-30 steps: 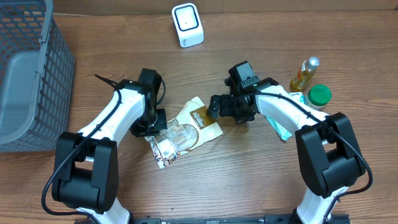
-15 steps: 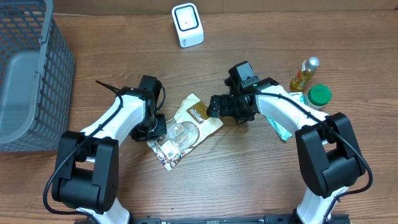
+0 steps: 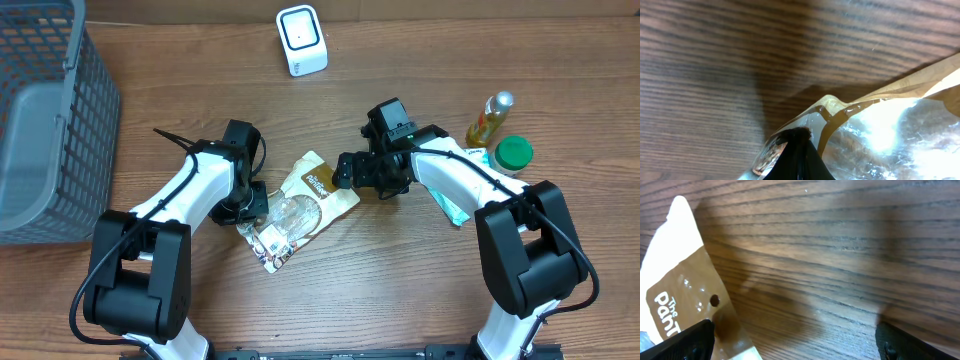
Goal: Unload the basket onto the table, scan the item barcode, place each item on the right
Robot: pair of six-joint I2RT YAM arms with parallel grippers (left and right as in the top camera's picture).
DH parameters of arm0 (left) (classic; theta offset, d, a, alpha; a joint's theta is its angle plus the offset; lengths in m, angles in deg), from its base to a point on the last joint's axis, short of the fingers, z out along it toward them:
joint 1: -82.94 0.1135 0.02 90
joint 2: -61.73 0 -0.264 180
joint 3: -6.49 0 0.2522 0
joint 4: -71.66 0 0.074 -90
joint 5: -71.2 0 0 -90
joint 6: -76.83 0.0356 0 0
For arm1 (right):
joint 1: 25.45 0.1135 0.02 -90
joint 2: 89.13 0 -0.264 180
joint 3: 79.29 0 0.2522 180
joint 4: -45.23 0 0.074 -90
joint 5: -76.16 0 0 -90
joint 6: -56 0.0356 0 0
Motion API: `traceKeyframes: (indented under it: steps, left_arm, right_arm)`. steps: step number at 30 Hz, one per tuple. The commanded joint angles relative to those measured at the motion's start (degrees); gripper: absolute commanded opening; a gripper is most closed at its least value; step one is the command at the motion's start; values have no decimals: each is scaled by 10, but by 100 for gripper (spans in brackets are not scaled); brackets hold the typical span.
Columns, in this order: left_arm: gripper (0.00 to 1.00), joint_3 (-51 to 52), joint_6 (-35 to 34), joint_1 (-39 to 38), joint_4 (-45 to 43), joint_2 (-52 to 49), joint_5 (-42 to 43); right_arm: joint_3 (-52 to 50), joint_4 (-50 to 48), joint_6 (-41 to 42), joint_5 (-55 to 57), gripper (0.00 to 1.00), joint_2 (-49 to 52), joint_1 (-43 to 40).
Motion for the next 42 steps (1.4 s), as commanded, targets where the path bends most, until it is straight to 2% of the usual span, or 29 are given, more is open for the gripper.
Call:
traceKeyframes:
  steps: [1, 2, 3, 6, 24, 34, 42]
  left_arm:
    - [5, 9, -5, -1, -7, -1, -4]
    - [5, 9, -4, -1, -9, -1, -4]
    - [6, 9, -4, -1, -11, -1, -4]
    - [7, 9, -4, -2, -14, -1, -4]
    - [10, 9, -4, -2, -24, -1, -4]
    - [10, 9, -4, -2, -24, -1, -4]
    - [10, 9, -4, -2, -24, -1, -4]
  right_arm:
    - [-3, -7, -53, -63, 100, -2, -2]
    - [-3, -10, -85, -101, 100, -2, -2]
    - [-3, -13, -143, -189, 100, -2, -2]
    - [-3, -12, -171, -254, 100, -2, -2]
    - [-3, -17, -171, -221, 100, 5, -2]
    - [-3, -30, -171, -221, 100, 46, 9]
    - [-3, -50, -171, -268, 100, 78, 42]
